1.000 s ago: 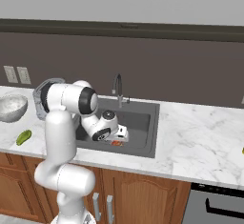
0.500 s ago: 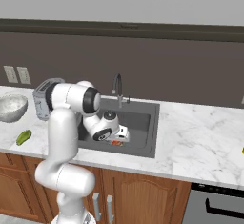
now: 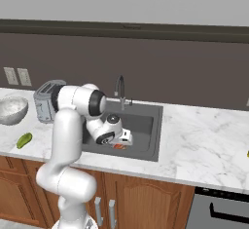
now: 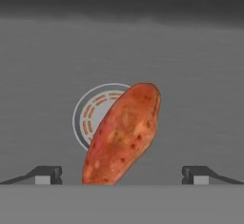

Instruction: Remove the sweet potato and mango from the sink. Then move the bowl and cup from the counter to the sink for washing.

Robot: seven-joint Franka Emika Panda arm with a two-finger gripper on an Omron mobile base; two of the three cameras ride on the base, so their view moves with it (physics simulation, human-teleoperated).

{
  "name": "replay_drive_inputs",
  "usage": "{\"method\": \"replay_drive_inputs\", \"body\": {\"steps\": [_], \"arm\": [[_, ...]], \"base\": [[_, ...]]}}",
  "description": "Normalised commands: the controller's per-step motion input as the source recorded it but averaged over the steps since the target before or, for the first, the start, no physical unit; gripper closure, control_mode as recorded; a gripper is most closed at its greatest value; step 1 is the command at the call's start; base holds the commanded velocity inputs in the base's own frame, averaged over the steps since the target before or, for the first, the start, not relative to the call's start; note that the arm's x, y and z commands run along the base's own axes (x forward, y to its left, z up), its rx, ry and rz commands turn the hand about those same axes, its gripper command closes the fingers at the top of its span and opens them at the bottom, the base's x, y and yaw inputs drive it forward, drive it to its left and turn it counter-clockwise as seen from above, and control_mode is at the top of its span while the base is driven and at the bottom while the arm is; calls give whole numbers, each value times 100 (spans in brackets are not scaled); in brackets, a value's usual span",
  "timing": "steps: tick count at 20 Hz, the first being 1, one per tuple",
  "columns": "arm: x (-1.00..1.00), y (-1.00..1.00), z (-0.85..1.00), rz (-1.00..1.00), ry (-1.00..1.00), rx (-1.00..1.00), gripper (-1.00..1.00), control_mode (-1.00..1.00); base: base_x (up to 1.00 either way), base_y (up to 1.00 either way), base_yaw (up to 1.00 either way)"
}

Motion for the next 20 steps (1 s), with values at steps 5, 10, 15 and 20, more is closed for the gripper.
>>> {"method": "replay_drive_inputs", "body": {"steps": [5, 10, 15, 20], "arm": [[10, 0, -12, 0, 0, 0, -100, -100], [11, 0, -11, 0, 0, 0, -100, -100], [11, 0, -9, 0, 0, 0, -100, -100], [12, 0, -12, 0, 0, -2, -100, -100]], "base": [[0, 0, 0], [0, 0, 0], [0, 0, 0], [0, 0, 0]]}}
